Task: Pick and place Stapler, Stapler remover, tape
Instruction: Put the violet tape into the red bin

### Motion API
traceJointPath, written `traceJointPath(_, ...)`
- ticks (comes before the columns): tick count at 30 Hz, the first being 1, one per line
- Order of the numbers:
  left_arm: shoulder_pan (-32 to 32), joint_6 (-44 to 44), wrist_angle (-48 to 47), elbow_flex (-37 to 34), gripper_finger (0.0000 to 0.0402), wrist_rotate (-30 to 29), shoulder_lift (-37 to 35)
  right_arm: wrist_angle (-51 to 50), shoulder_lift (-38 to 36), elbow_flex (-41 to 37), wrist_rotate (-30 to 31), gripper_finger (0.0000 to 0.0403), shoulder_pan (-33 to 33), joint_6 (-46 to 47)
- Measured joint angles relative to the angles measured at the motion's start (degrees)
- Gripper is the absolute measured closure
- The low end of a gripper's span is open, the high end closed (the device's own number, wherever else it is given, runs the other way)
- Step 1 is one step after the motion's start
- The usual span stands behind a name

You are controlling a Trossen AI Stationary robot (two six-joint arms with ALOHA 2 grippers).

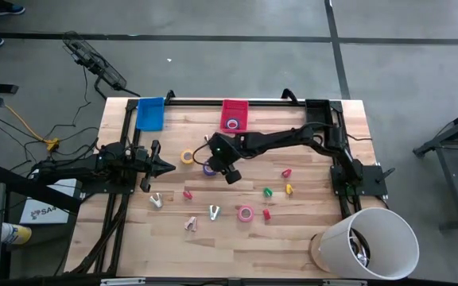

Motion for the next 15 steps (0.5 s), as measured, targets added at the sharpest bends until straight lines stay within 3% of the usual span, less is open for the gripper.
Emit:
traceJointPath(8,0.00,0.00,0.02,0.01,0.0401,-0.02,-0.01,-13.73,4.90,10.65,0.04,0.0245,0.21,4.97)
traceJointPath(15,0.00,0.00,0.07,0.01,0.0401,-0.33,-0.02,-13.09,5.38,11.86,-0.88,0.0245,0.37,4.93)
